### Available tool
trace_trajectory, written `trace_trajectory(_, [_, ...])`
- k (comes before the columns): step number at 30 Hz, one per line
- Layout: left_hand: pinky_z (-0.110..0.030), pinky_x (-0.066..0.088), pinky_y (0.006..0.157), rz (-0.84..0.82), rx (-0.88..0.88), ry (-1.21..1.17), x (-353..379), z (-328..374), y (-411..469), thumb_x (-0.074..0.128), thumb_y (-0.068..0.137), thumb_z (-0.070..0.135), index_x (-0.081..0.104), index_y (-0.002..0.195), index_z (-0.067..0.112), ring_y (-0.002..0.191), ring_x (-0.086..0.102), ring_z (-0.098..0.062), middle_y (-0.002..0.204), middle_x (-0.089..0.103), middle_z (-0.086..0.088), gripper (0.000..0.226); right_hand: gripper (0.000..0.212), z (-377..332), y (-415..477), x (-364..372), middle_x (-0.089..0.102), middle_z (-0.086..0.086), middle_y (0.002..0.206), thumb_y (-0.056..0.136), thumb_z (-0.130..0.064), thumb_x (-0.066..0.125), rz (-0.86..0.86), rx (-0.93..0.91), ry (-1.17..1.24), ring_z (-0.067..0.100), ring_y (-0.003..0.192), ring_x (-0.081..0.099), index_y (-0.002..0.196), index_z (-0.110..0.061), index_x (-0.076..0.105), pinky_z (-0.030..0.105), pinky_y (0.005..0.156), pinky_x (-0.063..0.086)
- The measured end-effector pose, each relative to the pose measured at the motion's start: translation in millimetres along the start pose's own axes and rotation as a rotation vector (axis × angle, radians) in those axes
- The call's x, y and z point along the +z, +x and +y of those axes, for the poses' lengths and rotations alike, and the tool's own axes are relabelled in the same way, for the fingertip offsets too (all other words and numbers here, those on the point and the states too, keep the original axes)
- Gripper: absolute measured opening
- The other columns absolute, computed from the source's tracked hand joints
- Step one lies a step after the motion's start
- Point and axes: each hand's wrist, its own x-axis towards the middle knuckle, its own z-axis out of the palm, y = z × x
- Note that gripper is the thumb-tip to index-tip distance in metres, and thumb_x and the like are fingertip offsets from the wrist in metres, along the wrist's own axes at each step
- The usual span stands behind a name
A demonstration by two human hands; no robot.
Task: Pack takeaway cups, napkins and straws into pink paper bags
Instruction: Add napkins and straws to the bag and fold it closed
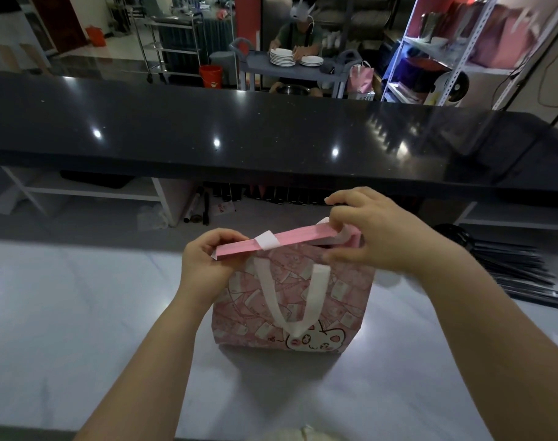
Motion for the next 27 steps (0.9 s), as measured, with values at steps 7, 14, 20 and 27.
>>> trace_trajectory(7, [-0.019, 0.054, 0.069, -0.007, -0.037, -0.005, 2, 1, 0, 0.081, 0.070, -0.004, 0.073, 0.082, 0.023, 0.078, 0.067, -0.009, 0.083, 0.073, 0.005, 0.030, 0.050, 14, 19, -8, 0.066, -0.014, 0.105, 0.085, -0.074, 0.034, 0.164, 0.168, 0.692, -0.002, 0.099, 0.058, 0.066, -0.036, 0.061, 0.022, 0.089, 0.041])
trace_trajectory(14, [-0.015, 0.053, 0.066, 0.020, -0.011, 0.034, 3, 1, -2, 0.079, 0.073, -0.001, 0.072, 0.082, 0.032, 0.078, 0.066, -0.004, 0.082, 0.072, 0.013, 0.034, 0.044, 31, 6, 29, 0.070, 0.001, 0.116, 0.095, -0.055, 0.044, 0.385, 0.420, 1.288, 0.020, 0.110, 0.064, 0.107, -0.018, 0.065, 0.051, 0.100, 0.048])
trace_trajectory(20, [-0.013, 0.052, 0.066, 0.070, 0.015, 0.077, 8, -1, -5, 0.077, 0.075, -0.003, 0.071, 0.082, 0.038, 0.080, 0.065, -0.003, 0.083, 0.071, 0.015, 0.042, 0.015, 23, -53, 79, 0.063, 0.009, 0.128, 0.082, -0.028, 0.069, 0.544, 0.325, 1.478, 0.028, 0.122, 0.057, 0.078, -0.014, 0.064, 0.057, 0.109, 0.036])
trace_trajectory(27, [-0.013, 0.052, 0.062, 0.117, 0.001, 0.050, 13, -2, -9, 0.078, 0.075, -0.001, 0.071, 0.083, 0.034, 0.077, 0.066, -0.004, 0.082, 0.071, 0.014, 0.037, 0.092, 28, -77, 83, 0.027, -0.023, 0.155, 0.044, -0.070, 0.082, 0.029, 0.337, 1.243, -0.012, 0.137, 0.028, 0.121, -0.024, 0.067, 0.015, 0.102, 0.032])
